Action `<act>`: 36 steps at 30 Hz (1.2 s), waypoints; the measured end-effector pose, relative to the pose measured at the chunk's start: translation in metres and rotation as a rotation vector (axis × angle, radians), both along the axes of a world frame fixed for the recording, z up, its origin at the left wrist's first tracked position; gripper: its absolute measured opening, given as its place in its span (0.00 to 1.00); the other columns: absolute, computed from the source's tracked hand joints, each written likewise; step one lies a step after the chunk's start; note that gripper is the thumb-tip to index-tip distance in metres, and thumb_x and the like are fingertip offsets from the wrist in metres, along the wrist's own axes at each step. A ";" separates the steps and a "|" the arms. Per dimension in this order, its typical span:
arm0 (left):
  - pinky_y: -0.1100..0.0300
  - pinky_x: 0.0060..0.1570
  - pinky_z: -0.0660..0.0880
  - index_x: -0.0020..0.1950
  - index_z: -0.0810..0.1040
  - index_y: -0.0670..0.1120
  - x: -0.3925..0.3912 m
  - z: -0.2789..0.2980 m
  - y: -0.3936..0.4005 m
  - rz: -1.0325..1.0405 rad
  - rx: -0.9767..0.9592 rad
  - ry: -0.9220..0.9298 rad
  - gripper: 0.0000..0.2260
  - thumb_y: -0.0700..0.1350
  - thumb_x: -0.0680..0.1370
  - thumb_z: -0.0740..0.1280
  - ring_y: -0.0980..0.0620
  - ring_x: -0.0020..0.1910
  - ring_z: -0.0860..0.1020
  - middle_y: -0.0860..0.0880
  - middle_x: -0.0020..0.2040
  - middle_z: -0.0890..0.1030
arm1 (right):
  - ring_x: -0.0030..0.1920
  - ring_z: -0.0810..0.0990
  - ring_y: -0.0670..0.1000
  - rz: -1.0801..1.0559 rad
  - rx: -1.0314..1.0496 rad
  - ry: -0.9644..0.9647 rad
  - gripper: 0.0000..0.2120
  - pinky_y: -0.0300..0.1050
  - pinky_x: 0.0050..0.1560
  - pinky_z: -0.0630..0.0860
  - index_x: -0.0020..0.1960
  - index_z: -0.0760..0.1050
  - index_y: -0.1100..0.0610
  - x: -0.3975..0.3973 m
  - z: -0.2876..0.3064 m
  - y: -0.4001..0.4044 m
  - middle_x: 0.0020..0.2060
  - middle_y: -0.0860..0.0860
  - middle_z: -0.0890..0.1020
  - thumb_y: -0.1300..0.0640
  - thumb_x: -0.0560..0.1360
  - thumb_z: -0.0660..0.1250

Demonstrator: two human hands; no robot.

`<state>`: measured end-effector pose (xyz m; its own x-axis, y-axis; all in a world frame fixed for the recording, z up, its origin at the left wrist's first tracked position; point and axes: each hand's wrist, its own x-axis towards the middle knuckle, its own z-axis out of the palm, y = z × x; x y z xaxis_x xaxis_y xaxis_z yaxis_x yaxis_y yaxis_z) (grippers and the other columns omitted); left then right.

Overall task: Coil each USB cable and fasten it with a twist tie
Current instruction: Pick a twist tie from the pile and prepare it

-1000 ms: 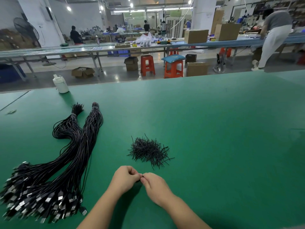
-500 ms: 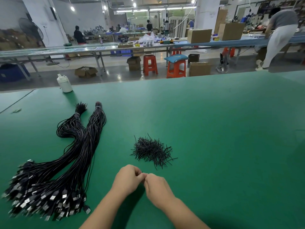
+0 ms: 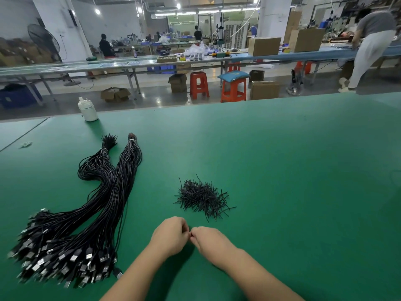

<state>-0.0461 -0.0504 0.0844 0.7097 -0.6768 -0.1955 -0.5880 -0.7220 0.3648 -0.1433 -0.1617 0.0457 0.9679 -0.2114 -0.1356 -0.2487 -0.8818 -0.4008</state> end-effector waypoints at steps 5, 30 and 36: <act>0.58 0.42 0.73 0.40 0.74 0.51 0.005 0.002 0.001 0.119 -0.104 -0.031 0.05 0.46 0.76 0.65 0.49 0.43 0.78 0.52 0.41 0.81 | 0.65 0.75 0.58 -0.048 -0.443 -0.365 0.17 0.58 0.67 0.70 0.59 0.76 0.56 -0.010 0.035 -0.012 0.59 0.55 0.78 0.49 0.75 0.71; 0.64 0.37 0.70 0.42 0.79 0.43 -0.021 0.047 0.011 0.165 -0.847 0.591 0.06 0.37 0.78 0.69 0.54 0.34 0.72 0.49 0.33 0.79 | 0.43 0.75 0.47 -0.075 0.195 -0.551 0.09 0.41 0.48 0.71 0.50 0.82 0.56 -0.020 0.069 -0.023 0.43 0.47 0.73 0.51 0.79 0.69; 0.67 0.35 0.68 0.41 0.78 0.48 -0.020 0.050 0.006 0.049 -0.817 0.255 0.07 0.41 0.78 0.70 0.59 0.32 0.71 0.56 0.32 0.77 | 0.29 0.67 0.44 -0.225 0.534 -0.465 0.14 0.45 0.34 0.65 0.39 0.73 0.58 -0.018 0.074 -0.014 0.26 0.44 0.71 0.52 0.81 0.64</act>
<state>-0.0666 -0.0446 0.1349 0.7426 -0.6444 0.1823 -0.3922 -0.1978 0.8983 -0.1609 -0.1757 0.1198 0.8915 -0.4317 0.1374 -0.1009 -0.4849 -0.8688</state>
